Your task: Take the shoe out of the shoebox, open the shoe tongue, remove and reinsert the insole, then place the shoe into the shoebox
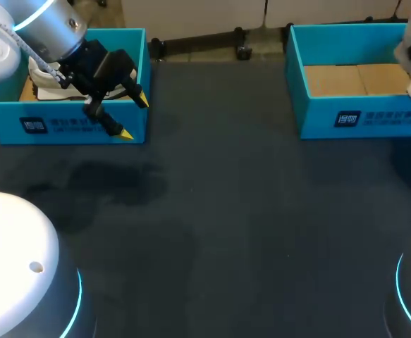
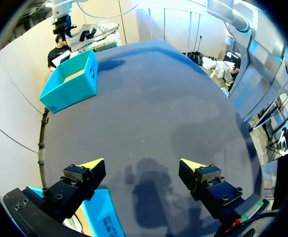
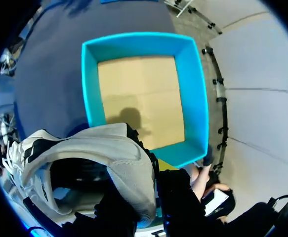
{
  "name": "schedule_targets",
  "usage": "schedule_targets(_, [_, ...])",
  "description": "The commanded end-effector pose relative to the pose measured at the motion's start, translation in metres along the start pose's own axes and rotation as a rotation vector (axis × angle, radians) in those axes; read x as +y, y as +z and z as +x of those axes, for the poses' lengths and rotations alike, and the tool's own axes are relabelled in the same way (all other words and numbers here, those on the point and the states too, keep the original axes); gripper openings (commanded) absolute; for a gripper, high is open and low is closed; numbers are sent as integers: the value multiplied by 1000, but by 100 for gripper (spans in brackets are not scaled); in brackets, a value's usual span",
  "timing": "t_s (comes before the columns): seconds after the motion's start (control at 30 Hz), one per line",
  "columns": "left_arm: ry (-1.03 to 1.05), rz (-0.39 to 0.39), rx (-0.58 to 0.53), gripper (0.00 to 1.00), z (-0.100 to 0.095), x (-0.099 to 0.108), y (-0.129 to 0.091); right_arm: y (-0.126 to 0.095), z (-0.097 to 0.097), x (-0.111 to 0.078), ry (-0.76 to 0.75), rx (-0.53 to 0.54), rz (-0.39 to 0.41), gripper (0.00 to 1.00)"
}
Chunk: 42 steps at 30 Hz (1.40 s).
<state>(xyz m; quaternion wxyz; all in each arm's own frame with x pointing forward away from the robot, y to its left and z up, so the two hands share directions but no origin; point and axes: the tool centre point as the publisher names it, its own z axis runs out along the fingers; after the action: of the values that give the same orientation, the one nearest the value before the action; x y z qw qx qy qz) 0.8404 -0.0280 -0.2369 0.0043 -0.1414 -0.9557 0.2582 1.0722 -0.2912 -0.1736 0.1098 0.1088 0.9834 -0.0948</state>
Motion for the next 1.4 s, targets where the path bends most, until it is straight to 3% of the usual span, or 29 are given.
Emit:
schedule_targets(0.03, [0,-2,-2,100,1,0,0,8,-1,-22,27,12,-13,0])
schedule_targets(0.33, [0,-2,-2,100,1,0,0,14,-2,-43,156,3,33,0])
schedule_targets(0.53, [0,-2,-2,100,1,0,0,10,7,-47,455,-32,52,0])
schedule_targets(0.73, [0,-2,-2,100,1,0,0,14,16,-56,718,4,70,0])
schedule_targets(1.2, [0,-2,-2,100,1,0,0,11,17,-66,1085,38,107,0])
schedule_targets(1.4, [0,-2,-2,100,1,0,0,8,28,-75,1287,29,163,0])
